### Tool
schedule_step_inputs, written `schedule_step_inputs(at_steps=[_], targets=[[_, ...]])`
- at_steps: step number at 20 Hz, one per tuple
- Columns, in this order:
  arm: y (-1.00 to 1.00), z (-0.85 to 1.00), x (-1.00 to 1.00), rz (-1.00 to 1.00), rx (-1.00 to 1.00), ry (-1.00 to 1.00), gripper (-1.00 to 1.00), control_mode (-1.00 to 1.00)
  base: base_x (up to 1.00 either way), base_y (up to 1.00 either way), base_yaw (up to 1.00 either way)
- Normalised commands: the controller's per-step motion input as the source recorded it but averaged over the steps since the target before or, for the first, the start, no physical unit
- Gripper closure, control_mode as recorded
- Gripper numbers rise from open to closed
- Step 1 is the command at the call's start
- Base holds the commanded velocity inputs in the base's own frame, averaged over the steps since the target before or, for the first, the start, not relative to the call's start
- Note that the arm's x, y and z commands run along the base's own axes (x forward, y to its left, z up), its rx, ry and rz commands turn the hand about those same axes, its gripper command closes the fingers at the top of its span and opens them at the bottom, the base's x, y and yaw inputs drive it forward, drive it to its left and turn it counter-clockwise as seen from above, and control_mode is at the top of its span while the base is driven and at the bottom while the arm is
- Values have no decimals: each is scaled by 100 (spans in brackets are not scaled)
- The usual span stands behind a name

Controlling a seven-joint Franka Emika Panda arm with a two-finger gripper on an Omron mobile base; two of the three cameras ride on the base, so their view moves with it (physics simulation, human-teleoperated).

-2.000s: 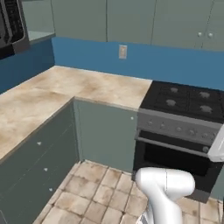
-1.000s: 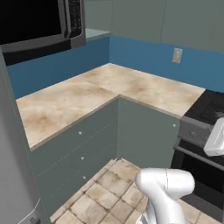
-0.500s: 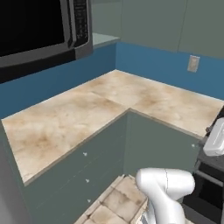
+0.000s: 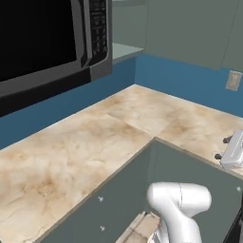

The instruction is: Move the cutting board and knife to the sink. Then move spray from the cabinet to the counter.

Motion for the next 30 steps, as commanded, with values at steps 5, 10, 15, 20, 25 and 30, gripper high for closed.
schedule_step_inputs(at_steps=[5, 10, 15, 20, 25, 30], targets=[[0, 0, 0, 0, 0, 0, -100, 100, 86, 0, 5], [0, 0, 0, 0, 0, 0, -100, 100, 92, 0, 11], [0, 0, 0, 0, 0, 0, -100, 100, 98, -1, 25], [0, 0, 0, 0, 0, 0, -100, 100, 95, -6, 40], [0, 0, 0, 0, 0, 0, -100, 100, 87, -3, 54], [0, 0, 0, 0, 0, 0, -100, 100, 92, 0, 62]])
